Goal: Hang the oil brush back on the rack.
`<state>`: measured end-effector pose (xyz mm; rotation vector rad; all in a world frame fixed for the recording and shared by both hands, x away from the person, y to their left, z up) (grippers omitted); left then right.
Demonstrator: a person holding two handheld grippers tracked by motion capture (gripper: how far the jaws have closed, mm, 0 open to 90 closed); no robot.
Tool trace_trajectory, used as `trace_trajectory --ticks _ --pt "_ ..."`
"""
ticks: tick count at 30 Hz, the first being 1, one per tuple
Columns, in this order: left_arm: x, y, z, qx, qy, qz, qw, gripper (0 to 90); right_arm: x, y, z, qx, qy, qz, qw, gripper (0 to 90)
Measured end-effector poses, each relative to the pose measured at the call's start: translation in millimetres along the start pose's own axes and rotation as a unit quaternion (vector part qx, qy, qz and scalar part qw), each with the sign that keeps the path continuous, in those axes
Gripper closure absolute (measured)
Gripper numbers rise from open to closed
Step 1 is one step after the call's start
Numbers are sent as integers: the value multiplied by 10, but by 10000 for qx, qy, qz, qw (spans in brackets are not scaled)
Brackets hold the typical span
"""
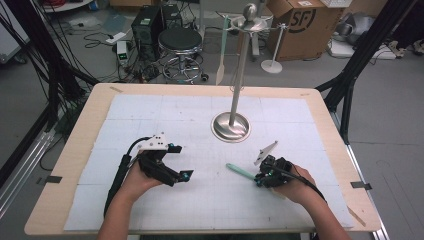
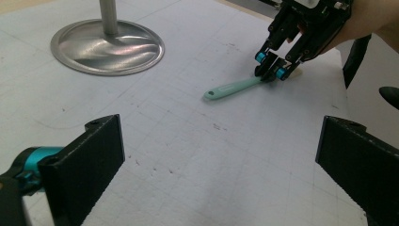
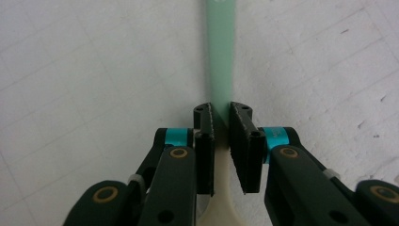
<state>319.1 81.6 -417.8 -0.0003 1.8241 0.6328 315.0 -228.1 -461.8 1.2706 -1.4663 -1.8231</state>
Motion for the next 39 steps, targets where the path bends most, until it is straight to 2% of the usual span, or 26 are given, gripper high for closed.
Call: trace_trajectory --ticks 5,10,13,17,20,23,26,33,35,39 --pt "0 7 5 -11 -24 12 10000 22 -5 12 4 15 72 165 9998 775" --pt "-4 10 3 -1 -28 -4 10000 22 1 18 -2 31 19 329 9995 727" --pt "-4 12 1 0 -18 -3 10000 22 -9 8 -8 39 -50 399 9992 725" --pt "-2 -1 -4 8 -7 -7 10000 22 -49 -9 1 62 -118 620 9980 725" --pt "0 -4 -7 -4 -14 11 10000 22 -73 -19 2 79 -53 775 9969 730" --pt "1 -7 -7 1 -13 12 10000 22 -77 -15 11 72 -67 807 9967 755" --pt "3 -10 -7 5 -18 16 10000 22 -65 -15 14 33 -21 728 9973 813" --pt "3 -9 -6 -1 -7 18 10000 22 -10 2 10 -26 -38 393 9992 823" --pt "2 -5 -4 -12 3 12 10000 22 1 5 5 -56 29 289 9996 825" --pt "4 1 6 -8 6 8 10000 22 -14 44 -1 -38 16 -268 9996 825"
Point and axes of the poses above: each handheld gripper's, and its own axes: y roughly backward along the jaws, x roughly out of its underside, z roughly to its left, the point moved 5 cm from there along -y, roughly forward along the jaws
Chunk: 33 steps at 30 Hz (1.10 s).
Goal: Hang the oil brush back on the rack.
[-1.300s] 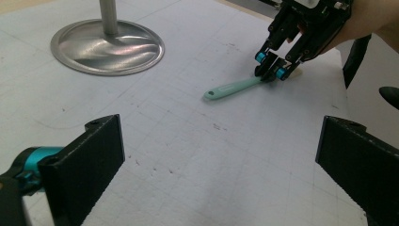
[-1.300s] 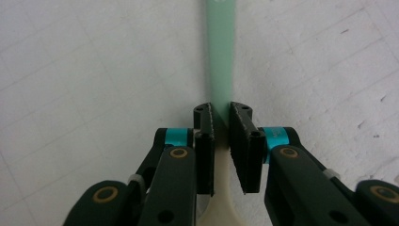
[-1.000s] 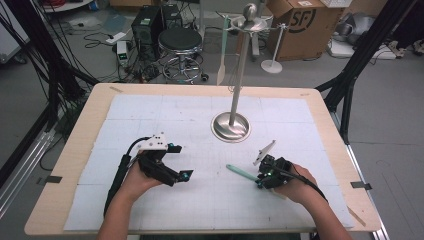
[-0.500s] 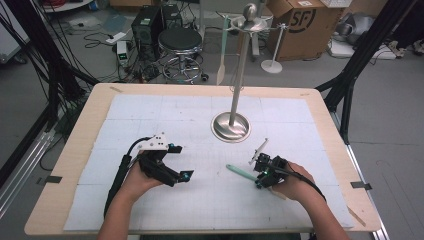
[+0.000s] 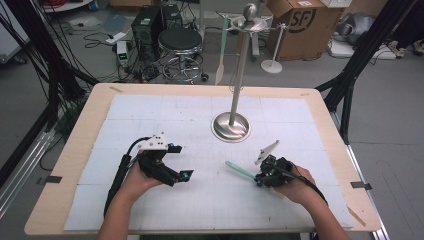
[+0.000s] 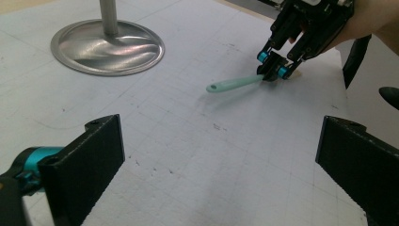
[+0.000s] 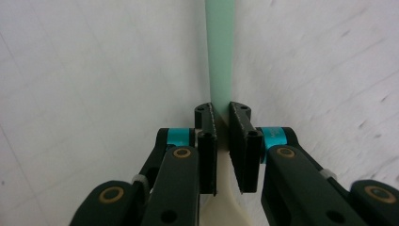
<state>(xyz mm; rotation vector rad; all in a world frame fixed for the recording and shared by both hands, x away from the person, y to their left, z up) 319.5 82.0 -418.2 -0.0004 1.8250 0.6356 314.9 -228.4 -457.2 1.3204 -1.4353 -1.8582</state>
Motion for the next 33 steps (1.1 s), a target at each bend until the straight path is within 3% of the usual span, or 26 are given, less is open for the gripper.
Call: trace_trajectory --ticks 4,8,12,18,24,27,30,33 --pt "3 -3 -2 10 -13 13 10000 22 -69 109 -46 36 -41 -683 9976 825" --pt "-3 7 -2 0 -6 -12 10000 22 -140 263 -71 -51 -130 -1412 9899 824" --pt "-4 6 -3 4 -22 -9 10000 22 -178 377 -88 -140 -174 -1920 9811 824" --pt "-6 12 -6 14 -15 -17 10000 22 -231 481 -92 -253 -94 -2449 9692 824" --pt "-6 14 -3 12 -12 -24 10000 22 -281 604 -146 -375 -156 -3019 9525 823" --pt "-7 15 -2 14 -15 -34 10000 22 -296 663 -179 -377 -174 -3215 9460 823" --pt "-8 17 -4 12 -1 -40 10000 22 -315 712 -196 -408 -147 -3373 9404 823" --pt "-9 17 -6 17 -4 -44 10000 22 -337 752 -215 -395 -110 -3438 9381 822"
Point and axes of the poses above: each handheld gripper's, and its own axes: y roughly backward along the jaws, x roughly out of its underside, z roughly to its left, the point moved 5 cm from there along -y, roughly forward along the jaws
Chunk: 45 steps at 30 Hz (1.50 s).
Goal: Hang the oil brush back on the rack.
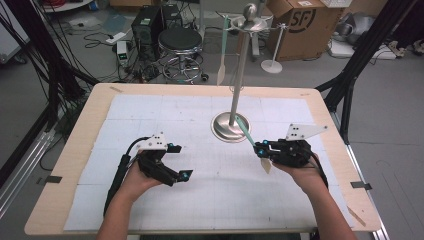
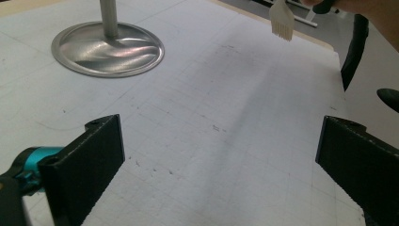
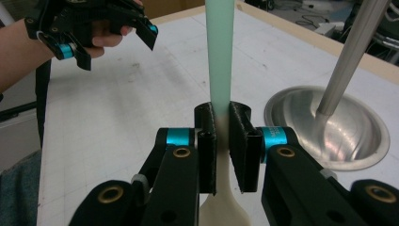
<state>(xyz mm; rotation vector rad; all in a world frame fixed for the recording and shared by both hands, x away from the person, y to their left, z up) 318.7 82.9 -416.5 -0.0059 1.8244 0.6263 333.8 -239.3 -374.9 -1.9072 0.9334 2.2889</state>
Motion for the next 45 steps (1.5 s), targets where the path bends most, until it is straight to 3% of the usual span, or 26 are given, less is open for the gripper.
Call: trace_trajectory --ticks 10,24,35,45 --pt "4 -1 4 3 4 18 10000 22 -116 57 -98 -92 80 -88 9999 822" --pt "1 4 6 9 2 8 10000 22 -299 149 -206 -328 398 283 9983 822" --pt "-3 12 6 10 -8 -8 10000 22 -474 292 -390 -173 295 82 9994 821" --pt "-6 14 5 24 -2 -28 10000 22 -724 433 -511 -10 398 -168 9991 821"
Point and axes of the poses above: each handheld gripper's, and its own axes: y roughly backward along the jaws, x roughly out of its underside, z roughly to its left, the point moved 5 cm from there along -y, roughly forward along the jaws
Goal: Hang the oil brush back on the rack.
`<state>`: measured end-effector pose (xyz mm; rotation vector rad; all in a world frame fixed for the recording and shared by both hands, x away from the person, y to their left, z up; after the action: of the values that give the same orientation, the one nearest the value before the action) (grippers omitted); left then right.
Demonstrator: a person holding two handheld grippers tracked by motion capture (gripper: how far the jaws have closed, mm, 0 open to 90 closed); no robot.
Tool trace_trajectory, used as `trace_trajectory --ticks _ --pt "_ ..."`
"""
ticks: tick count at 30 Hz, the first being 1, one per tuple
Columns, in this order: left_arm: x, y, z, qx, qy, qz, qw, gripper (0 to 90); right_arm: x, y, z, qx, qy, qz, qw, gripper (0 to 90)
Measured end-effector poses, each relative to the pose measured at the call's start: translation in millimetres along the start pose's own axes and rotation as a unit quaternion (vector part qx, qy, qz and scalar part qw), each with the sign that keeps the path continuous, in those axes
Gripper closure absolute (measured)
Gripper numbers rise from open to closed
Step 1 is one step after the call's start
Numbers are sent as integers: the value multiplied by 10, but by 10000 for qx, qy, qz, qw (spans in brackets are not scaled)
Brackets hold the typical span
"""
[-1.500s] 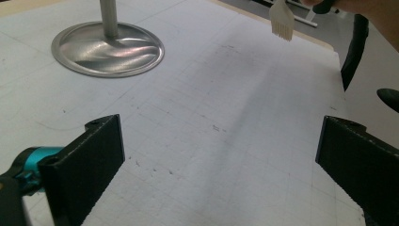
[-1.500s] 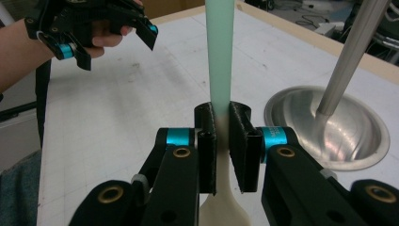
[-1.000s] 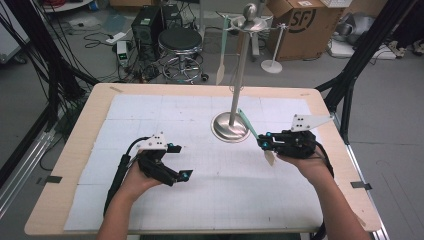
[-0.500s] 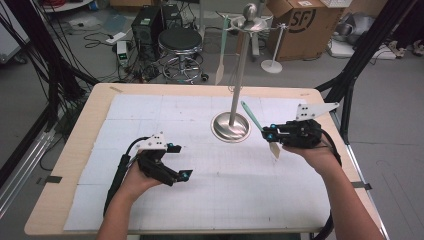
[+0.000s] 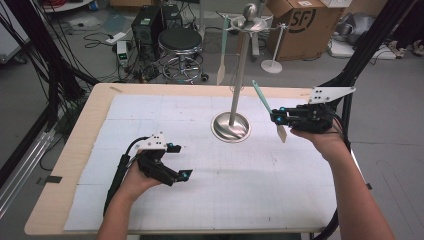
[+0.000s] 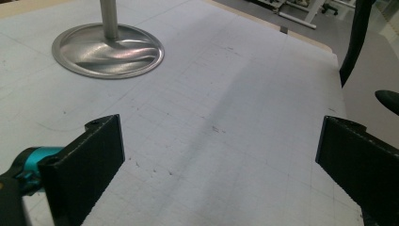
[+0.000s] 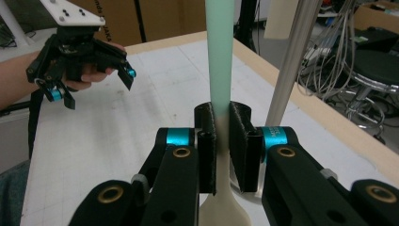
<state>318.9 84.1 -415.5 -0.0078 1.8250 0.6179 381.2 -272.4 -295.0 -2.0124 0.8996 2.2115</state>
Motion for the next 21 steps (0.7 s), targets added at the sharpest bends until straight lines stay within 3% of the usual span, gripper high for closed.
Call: trace_trajectory --ticks 11,21 --pt "-2 7 0 -6 -6 -5 10000 22 -342 141 -99 146 200 -245 9994 822" --pt "-3 4 -1 -7 16 -22 10000 22 -503 226 -226 262 146 -389 9988 821"
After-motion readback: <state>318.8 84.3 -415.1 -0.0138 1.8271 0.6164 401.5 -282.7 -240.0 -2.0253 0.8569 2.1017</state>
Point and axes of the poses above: each handheld gripper's, and its own axes: y roughly backward along the jaws, x roughly out of its underside, z roughly to its left, the point moved 5 cm from there along -y, roughly forward along the jaws
